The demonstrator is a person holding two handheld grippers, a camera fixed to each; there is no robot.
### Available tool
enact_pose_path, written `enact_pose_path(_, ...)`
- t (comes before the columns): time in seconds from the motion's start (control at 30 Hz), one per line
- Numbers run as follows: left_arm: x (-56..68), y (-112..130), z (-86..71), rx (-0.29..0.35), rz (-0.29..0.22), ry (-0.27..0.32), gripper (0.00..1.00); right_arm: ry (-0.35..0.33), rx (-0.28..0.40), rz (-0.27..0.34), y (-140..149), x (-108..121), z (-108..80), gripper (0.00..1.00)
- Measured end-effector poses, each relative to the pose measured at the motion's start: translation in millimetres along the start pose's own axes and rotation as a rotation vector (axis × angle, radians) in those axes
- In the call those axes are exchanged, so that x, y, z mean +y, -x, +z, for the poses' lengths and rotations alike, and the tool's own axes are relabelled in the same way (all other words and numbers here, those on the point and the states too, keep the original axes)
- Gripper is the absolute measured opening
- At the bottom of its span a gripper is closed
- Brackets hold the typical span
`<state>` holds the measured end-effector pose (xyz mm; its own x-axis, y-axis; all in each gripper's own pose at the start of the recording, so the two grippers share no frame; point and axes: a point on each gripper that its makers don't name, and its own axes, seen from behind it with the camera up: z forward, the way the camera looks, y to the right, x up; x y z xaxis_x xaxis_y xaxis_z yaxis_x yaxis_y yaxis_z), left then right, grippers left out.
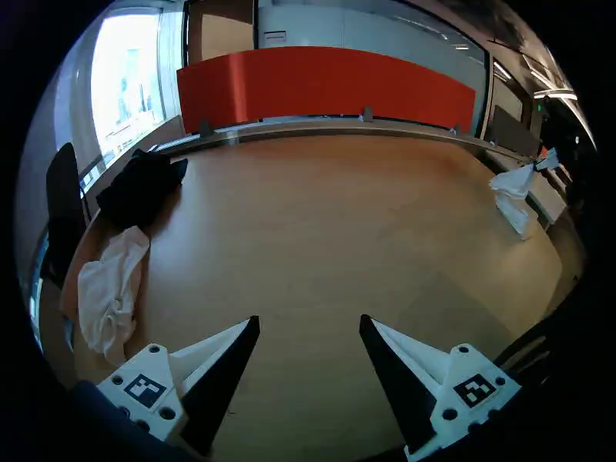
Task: Fold towel
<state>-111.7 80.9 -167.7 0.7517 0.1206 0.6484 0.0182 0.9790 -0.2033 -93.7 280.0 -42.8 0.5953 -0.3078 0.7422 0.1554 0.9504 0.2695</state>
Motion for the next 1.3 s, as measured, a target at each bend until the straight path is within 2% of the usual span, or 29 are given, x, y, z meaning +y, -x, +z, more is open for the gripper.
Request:
enact_pose_path(0.4, 7.5, -2.6, 1.5, -0.005, 0.019, 0.007, 0.97, 0.001, -0.054, 0.058, 51.5, -0.4, 7.1, 0.03)
enact_pose_path(0.67, 6.7, -4.1, 0.0, -0.008, 0.028, 0.003, 0.97, 0.006, -0.088, 0.114, 79.5, 2.8, 17.7, 0.03)
enact_pose_path(0.97, 5.1, -3.2, -1.9, -0.014, 0.038, -0.002, 0.97, 0.005, -0.111, 0.178, 103.2, 6.1, 24.3, 0.03)
enact_pose_path(1.3, 5.9, -2.2, -3.3, -0.017, 0.046, -0.005, 0.97, 0.007, -0.148, 0.204, 122.4, 4.1, 31.6, 0.03)
